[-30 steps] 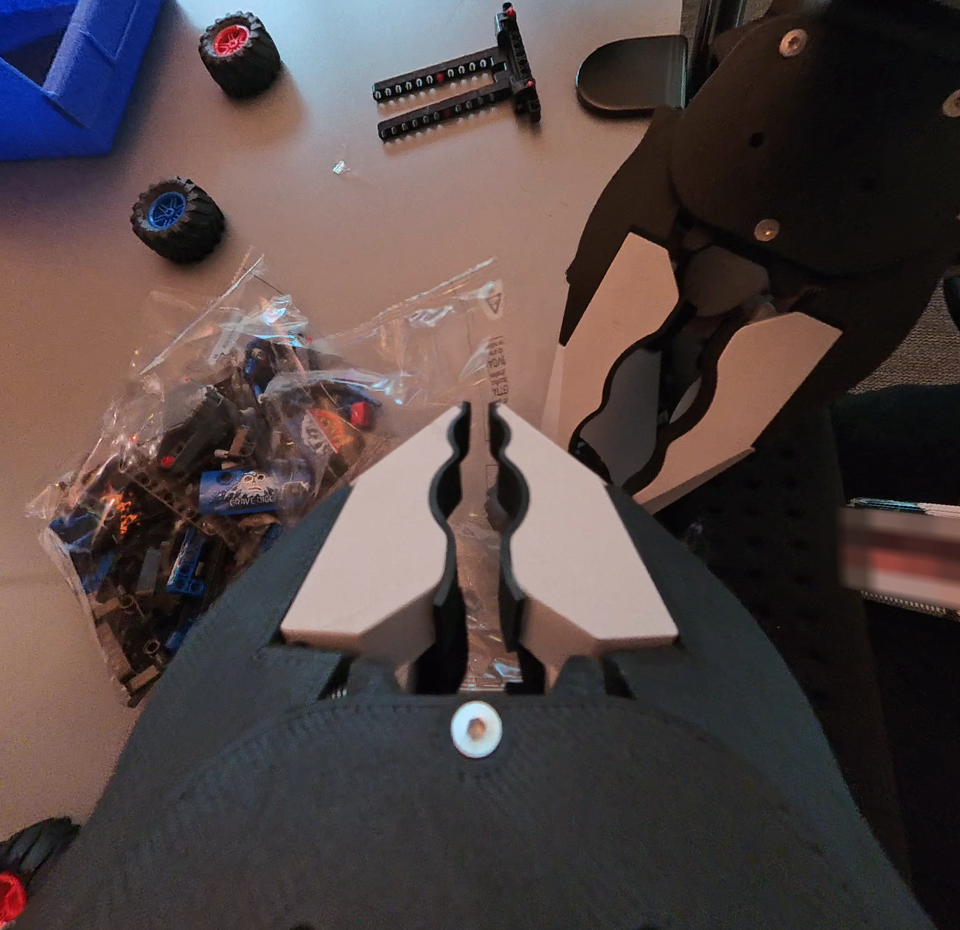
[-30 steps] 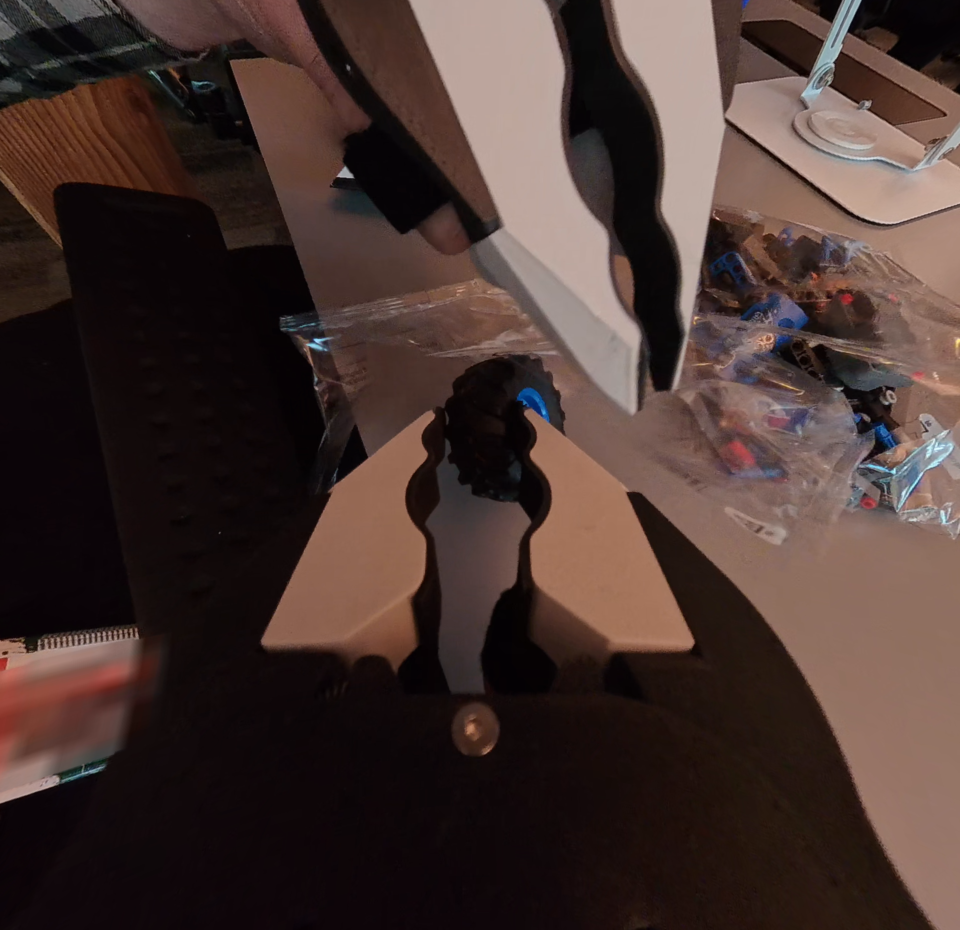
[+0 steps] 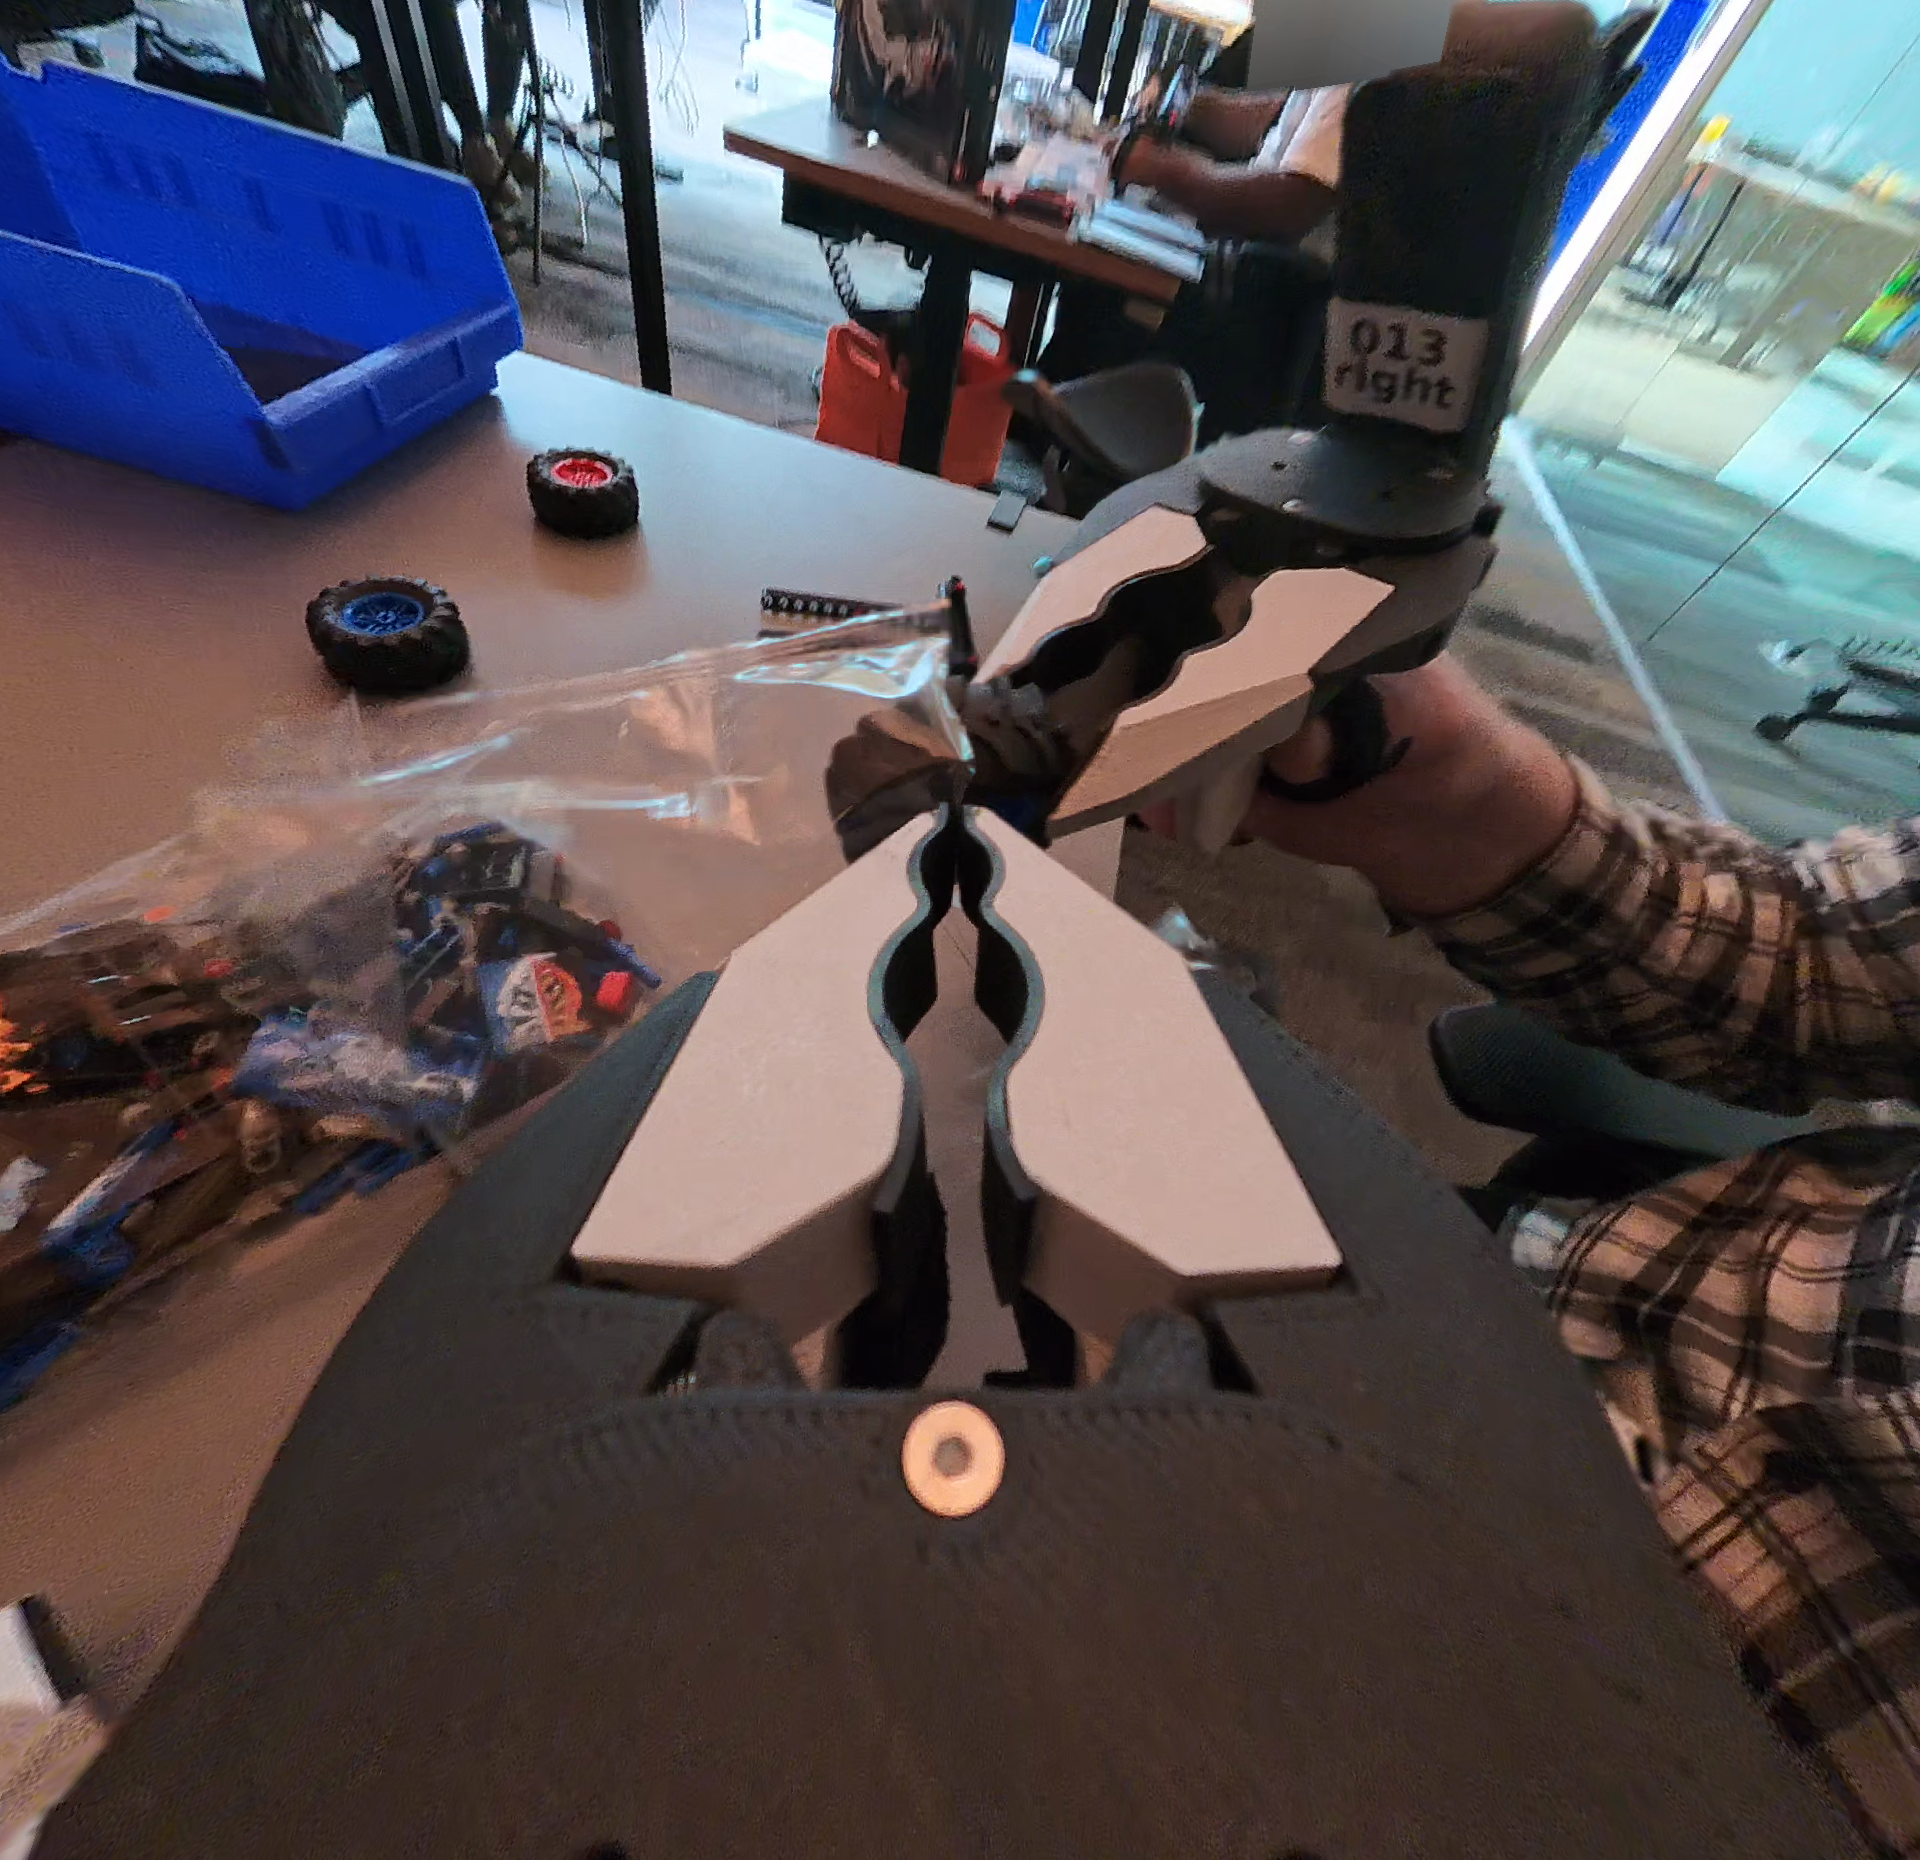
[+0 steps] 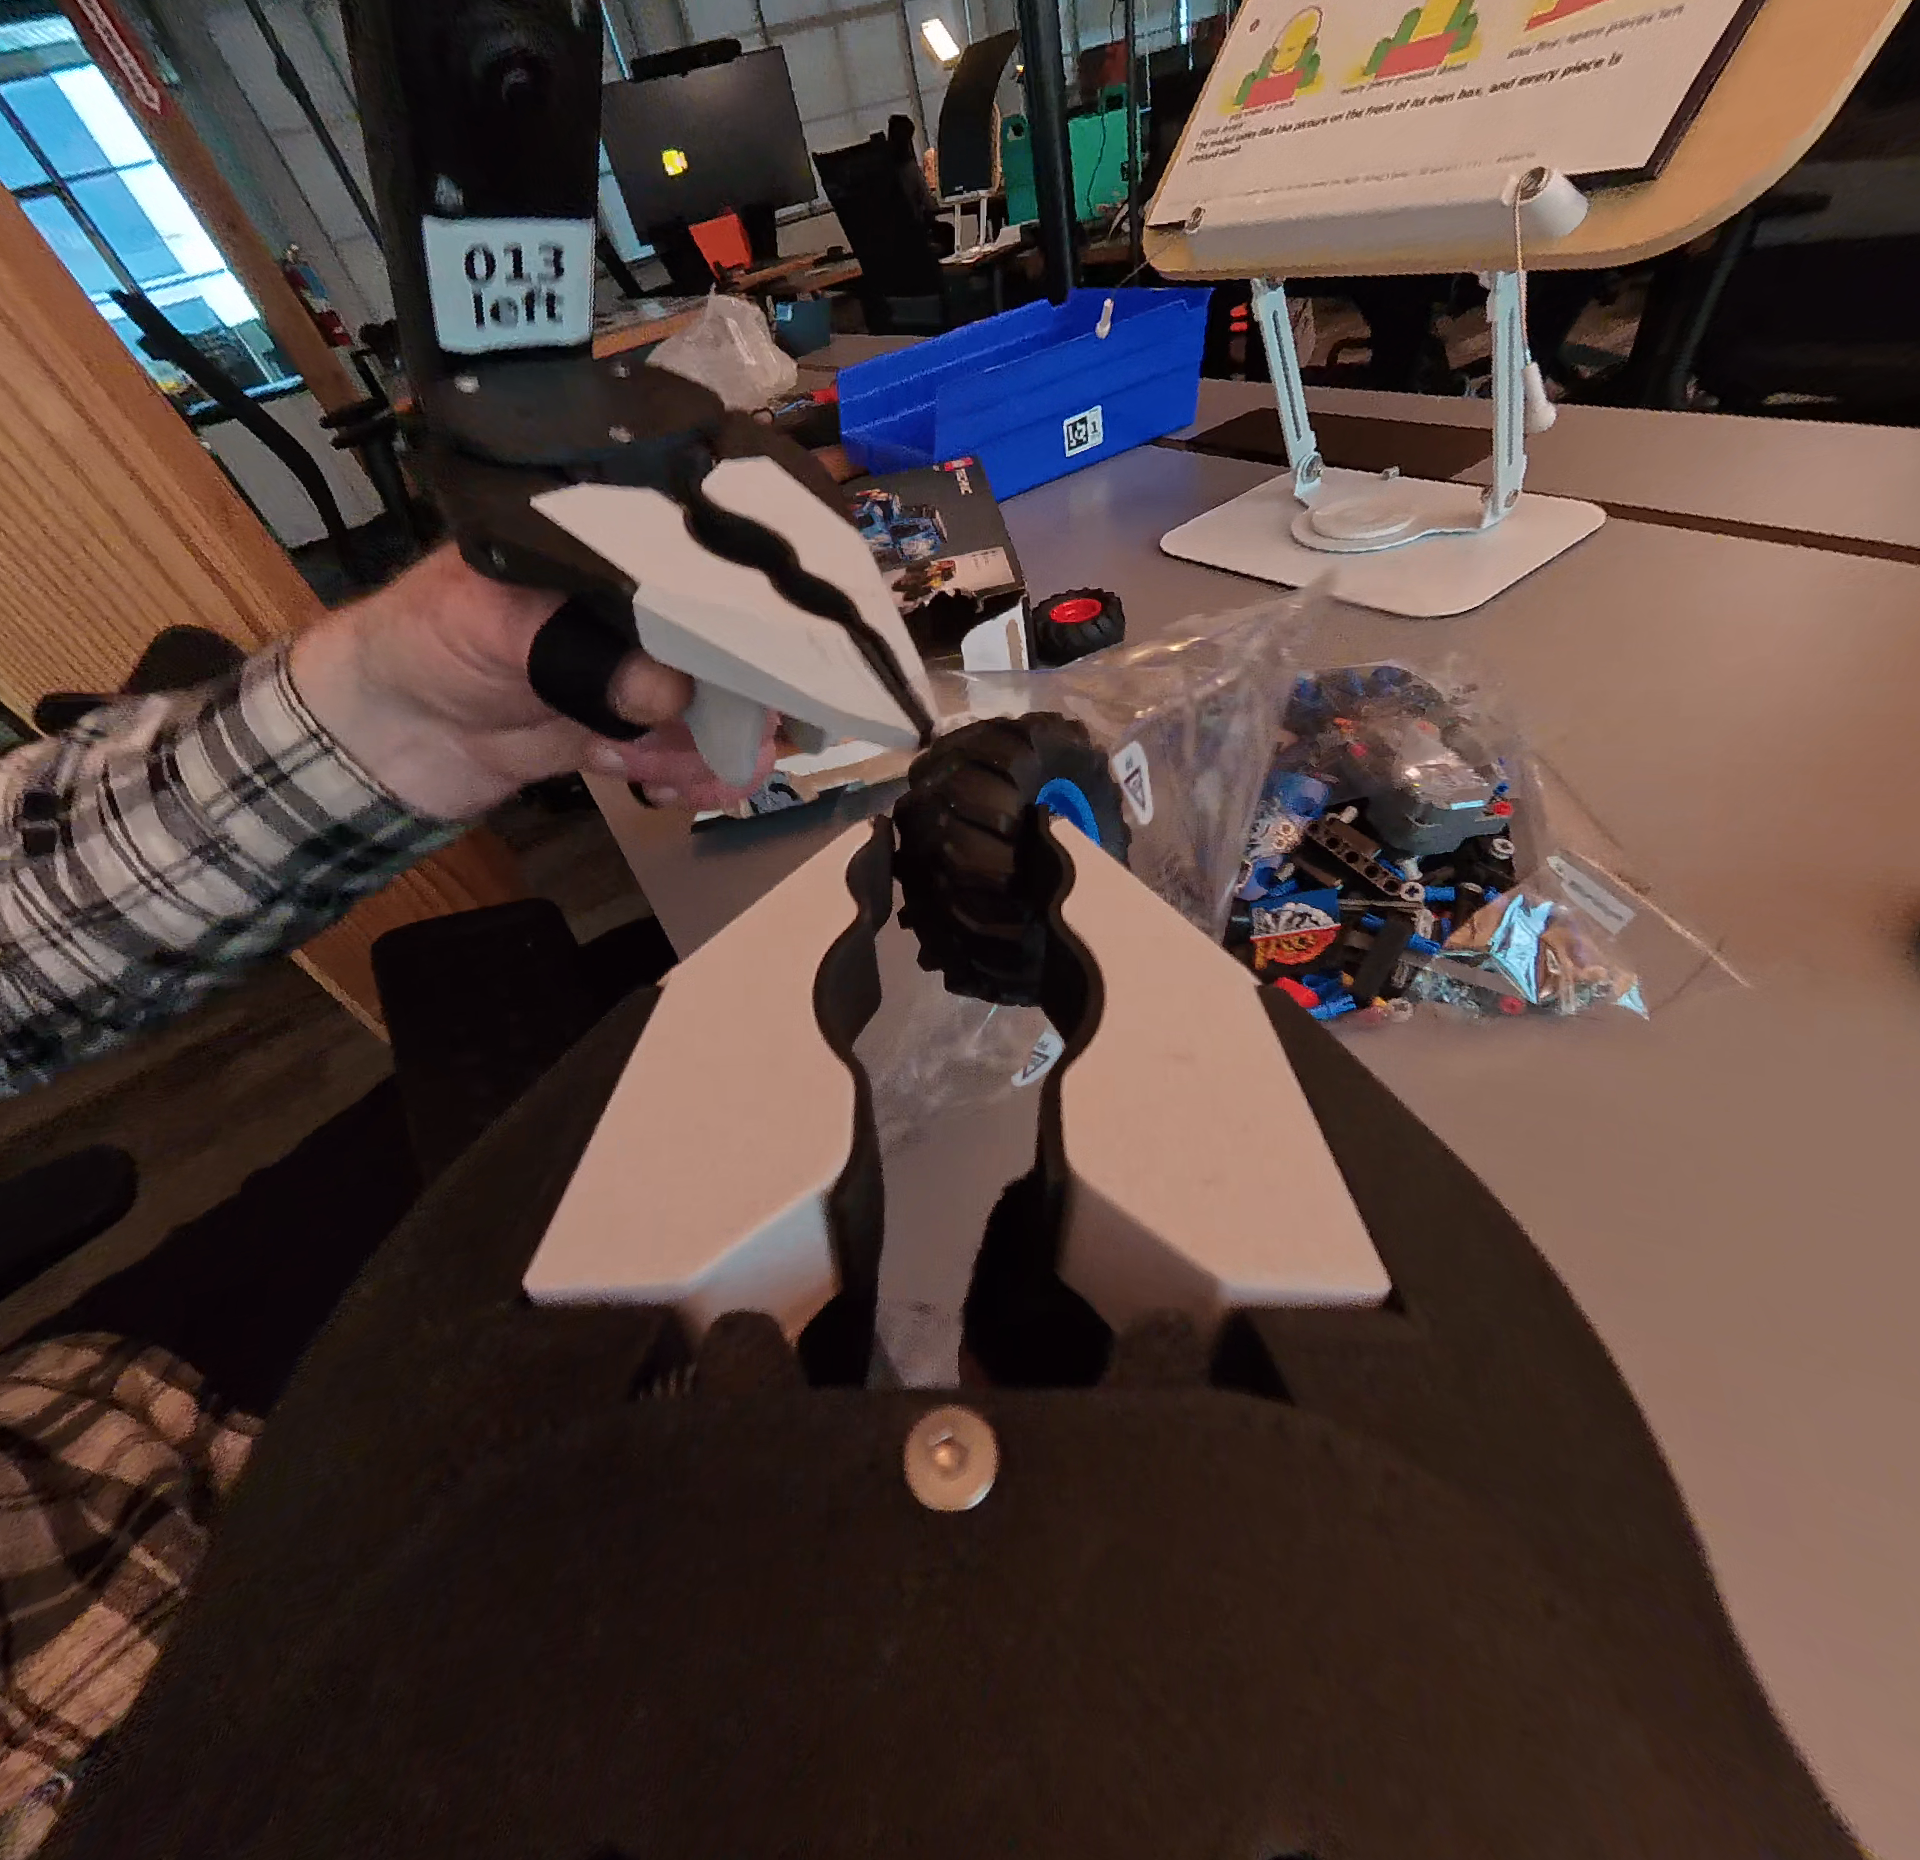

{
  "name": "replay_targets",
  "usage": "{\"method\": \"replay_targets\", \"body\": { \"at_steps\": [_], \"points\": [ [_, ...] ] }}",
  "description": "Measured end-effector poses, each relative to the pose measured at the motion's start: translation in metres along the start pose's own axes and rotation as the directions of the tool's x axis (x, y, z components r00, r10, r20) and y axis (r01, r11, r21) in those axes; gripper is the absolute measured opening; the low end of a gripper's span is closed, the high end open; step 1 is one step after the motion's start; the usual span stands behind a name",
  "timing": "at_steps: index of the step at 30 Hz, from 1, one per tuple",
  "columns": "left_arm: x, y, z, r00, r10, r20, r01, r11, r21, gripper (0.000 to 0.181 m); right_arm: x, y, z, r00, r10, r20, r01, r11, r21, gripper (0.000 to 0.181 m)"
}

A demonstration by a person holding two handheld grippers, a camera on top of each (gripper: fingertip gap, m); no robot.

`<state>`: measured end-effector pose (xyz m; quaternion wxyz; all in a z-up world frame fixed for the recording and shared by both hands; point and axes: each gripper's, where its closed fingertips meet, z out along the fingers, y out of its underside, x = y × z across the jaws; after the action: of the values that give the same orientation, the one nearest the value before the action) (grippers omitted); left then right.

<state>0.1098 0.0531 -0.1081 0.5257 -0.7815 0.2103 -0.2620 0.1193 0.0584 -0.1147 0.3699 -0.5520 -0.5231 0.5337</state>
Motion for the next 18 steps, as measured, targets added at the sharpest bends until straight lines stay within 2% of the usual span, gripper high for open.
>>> {"method": "replay_targets", "body": {
  "at_steps": [4, 7, 9, 11, 12, 15, 18],
  "points": [
    [0.008, -0.004, -0.005, 0.997, -0.064, -0.030, 0.068, 0.988, 0.141, 0.000, -0.004, 0.003, 0.014, 0.998, 0.065, 0.027, -0.062, 0.994, -0.090, 0.024],
    [0.013, -0.009, -0.016, 0.983, -0.147, -0.108, 0.172, 0.945, 0.278, 0.000, -0.003, 0.009, 0.026, 0.999, 0.044, 0.020, -0.039, 0.979, -0.198, 0.025],
    [0.010, -0.006, -0.020, 0.971, -0.201, -0.131, 0.234, 0.915, 0.328, 0.000, -0.007, 0.013, 0.036, 0.999, 0.027, 0.033, -0.017, 0.963, -0.271, 0.025],
    [0.005, -0.004, -0.028, 0.954, -0.253, -0.158, 0.295, 0.878, 0.378, 0.000, -0.007, 0.016, 0.043, 0.999, -0.021, 0.042, 0.034, 0.937, -0.349, 0.044],
    [0.003, -0.003, -0.033, 0.948, -0.271, -0.165, 0.315, 0.862, 0.397, 0.000, -0.007, 0.014, 0.044, 0.998, -0.029, 0.051, 0.046, 0.929, -0.367, 0.051],
    [-0.006, -0.004, -0.051, 0.929, -0.320, -0.186, 0.370, 0.803, 0.468, 0.000, -0.008, 0.004, 0.039, 0.995, -0.051, 0.088, 0.081, 0.921, -0.382, 0.046],
    [-0.010, -0.001, -0.063, 0.916, -0.349, -0.198, 0.400, 0.758, 0.515, 0.000, 0.003, 0.002, 0.029, 0.993, -0.113, 0.034, 0.117, 0.911, -0.396, 0.053]
  ]
}}
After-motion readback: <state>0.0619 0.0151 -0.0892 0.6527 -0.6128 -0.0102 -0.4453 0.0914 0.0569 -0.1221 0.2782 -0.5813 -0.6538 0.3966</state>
